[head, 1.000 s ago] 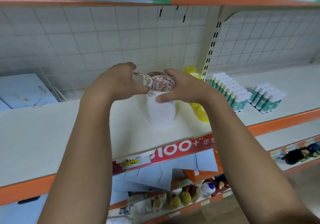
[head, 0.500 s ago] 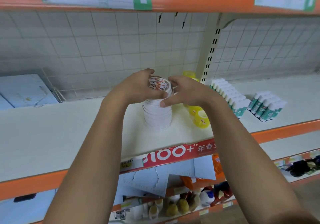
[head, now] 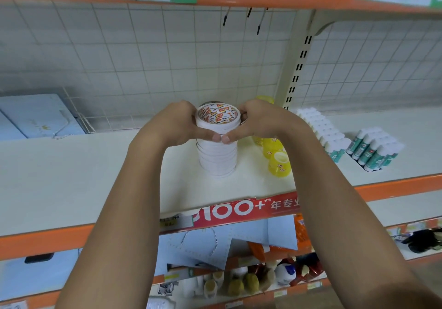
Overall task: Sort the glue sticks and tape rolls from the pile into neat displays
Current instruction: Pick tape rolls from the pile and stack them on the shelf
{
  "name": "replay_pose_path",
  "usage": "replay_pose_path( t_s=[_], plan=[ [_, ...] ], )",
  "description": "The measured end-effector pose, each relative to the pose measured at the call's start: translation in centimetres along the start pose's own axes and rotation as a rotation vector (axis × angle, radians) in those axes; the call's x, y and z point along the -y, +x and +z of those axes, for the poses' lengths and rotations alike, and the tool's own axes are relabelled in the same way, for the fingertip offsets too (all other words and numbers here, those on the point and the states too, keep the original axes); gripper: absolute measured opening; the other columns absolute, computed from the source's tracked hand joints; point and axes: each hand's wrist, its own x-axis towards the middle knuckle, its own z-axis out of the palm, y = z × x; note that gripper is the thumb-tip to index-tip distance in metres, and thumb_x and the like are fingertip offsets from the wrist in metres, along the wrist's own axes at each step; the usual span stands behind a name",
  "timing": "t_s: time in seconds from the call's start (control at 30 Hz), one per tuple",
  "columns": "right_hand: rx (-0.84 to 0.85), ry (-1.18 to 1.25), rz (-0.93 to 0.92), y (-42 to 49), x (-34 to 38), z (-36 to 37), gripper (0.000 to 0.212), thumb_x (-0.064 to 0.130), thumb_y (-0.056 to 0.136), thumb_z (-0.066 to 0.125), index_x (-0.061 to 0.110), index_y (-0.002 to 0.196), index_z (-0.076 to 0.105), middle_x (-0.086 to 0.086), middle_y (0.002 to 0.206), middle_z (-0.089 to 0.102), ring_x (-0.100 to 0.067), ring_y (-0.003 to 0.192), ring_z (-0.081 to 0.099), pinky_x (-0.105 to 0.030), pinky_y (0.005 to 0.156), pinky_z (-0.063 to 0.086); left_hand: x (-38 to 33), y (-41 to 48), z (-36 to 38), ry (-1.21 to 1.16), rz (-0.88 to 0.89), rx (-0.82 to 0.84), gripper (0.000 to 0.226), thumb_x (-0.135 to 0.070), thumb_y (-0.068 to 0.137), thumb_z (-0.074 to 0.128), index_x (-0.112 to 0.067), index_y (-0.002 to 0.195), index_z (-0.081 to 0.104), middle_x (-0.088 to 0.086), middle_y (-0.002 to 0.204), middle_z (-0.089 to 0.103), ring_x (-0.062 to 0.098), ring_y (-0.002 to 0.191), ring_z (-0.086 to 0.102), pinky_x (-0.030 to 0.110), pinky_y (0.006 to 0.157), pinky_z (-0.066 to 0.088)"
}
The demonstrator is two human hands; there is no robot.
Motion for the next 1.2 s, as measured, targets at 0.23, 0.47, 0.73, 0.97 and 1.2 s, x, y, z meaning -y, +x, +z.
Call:
replay_pose_path(
  t_s=[0.23, 0.47, 0.73, 0.97, 1.2],
  plan=[
    [-0.043, 0.146, -0.054, 0.1, -1.3, 1.4, 0.051, 0.034, 0.061, 0.09, 0.023, 0.108, 0.071, 0.009, 0.099, 0.075, -0.009, 0.098, 0.068, -0.036, 0.092, 0.054, 0.8, -0.2, 0.6, -0.033, 0.055, 0.012, 0.045, -0.056, 0.062, 0.082, -0.022, 0.09, 0.072, 0.005, 0.084, 0.072, 0.026, 0.076, 0.062, 0.034, 0.065, 0.045],
    [-0.137, 0.225, -0.079, -1.3, -2.0, 3.4, 0.058, 0.041, 0.072, 0.083, 0.023, 0.123, 0.063, 0.014, 0.11, 0.07, -0.003, 0.1, 0.065, -0.027, 0.088, 0.053, 1.3, -1.1, 2.0, -0.138, 0.077, -0.025, 0.047, -0.046, 0.077, 0.077, -0.025, 0.116, 0.064, -0.013, 0.101, 0.068, 0.005, 0.092, 0.063, 0.019, 0.07, 0.045],
    [-0.186, -0.074, 0.064, -6.1, -0.1, 6.1, 0.036, 0.041, 0.079, 0.076, 0.01, 0.097, 0.066, -0.002, 0.092, 0.065, -0.019, 0.084, 0.061, -0.037, 0.076, 0.052, 4.3, -4.7, 2.5, 0.061, -0.158, -0.005, 0.066, -0.059, 0.07, 0.076, -0.009, 0.112, 0.064, 0.0, 0.107, 0.066, 0.02, 0.093, 0.062, 0.034, 0.079, 0.051],
    [-0.133, -0.034, -0.202, -4.4, 7.7, 12.9, 0.011, 0.028, 0.088, 0.063, 0.022, 0.095, 0.068, 0.008, 0.088, 0.067, -0.011, 0.079, 0.062, -0.032, 0.071, 0.053, 9.3, -11.2, -0.7, 0.146, -0.212, -0.142, 0.035, -0.053, 0.084, 0.065, -0.022, 0.103, 0.066, -0.007, 0.095, 0.066, 0.016, 0.089, 0.062, 0.039, 0.084, 0.052],
    [-0.036, -0.023, -0.394, 0.6, 17.3, 21.2, 0.023, 0.028, 0.088, 0.065, 0.018, 0.109, 0.066, 0.002, 0.103, 0.067, -0.016, 0.095, 0.06, -0.038, 0.086, 0.051, 18.6, -19.3, -6.2, 0.158, -0.333, -0.321, 0.023, -0.047, 0.089, 0.061, -0.027, 0.101, 0.065, -0.018, 0.091, 0.059, 0.012, 0.097, 0.059, 0.038, 0.084, 0.051]
  ],
)
